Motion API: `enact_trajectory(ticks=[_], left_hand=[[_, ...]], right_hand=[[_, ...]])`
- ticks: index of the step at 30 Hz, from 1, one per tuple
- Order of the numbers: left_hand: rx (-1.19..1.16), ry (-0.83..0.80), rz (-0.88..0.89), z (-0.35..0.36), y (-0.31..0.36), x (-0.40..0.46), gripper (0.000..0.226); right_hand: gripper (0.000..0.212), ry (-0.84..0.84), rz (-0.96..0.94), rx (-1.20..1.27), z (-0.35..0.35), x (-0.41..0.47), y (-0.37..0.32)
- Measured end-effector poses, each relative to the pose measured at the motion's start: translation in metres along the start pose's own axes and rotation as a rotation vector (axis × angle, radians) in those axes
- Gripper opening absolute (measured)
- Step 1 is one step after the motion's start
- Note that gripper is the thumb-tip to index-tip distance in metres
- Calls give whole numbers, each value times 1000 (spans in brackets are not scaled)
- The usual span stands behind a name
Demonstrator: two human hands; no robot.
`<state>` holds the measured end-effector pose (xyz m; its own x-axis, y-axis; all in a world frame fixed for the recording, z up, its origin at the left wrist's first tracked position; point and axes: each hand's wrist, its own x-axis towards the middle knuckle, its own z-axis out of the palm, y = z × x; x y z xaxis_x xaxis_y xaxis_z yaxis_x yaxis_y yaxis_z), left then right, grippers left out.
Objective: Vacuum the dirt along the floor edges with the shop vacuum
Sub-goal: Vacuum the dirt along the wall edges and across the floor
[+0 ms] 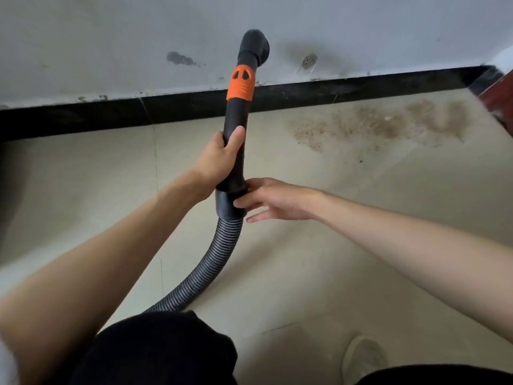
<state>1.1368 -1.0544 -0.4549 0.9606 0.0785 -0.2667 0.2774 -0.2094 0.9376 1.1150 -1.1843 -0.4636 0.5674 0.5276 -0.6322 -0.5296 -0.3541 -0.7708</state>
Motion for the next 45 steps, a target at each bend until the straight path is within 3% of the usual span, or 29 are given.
enact_trajectory(ticks=[2,6,9,12,16,24,34,40,45], left_hand=[[-115,19,-7,19,13,6,35],[-316,65,-56,60,32,11,39],[-377,68,-104,88,44,15,37],[-298,70,-198,114,53,26,34],[-207,113,-346,140,53,45,36],[-205,208,-494,149,43,50,28],[-195,286,-663,139,-4,89,25],[-214,239,-682,157,-32,106,45],[-197,193,-698,180,-30,112,44]], right_hand=[[23,33,-110,8,-13,-4,2],[9,261,-322,-103,-40,-15,14],[32,406,-376,-131,-61,-23,27],[36,493,-351,-130,-85,-32,35],[36,443,-281,-255,-119,-42,38],[40,220,-141,-735,-160,-53,18],[31,187,-106,-932,-159,6,27],[29,209,-47,-965,-175,20,43],[26,226,-18,-996,-197,17,55]])
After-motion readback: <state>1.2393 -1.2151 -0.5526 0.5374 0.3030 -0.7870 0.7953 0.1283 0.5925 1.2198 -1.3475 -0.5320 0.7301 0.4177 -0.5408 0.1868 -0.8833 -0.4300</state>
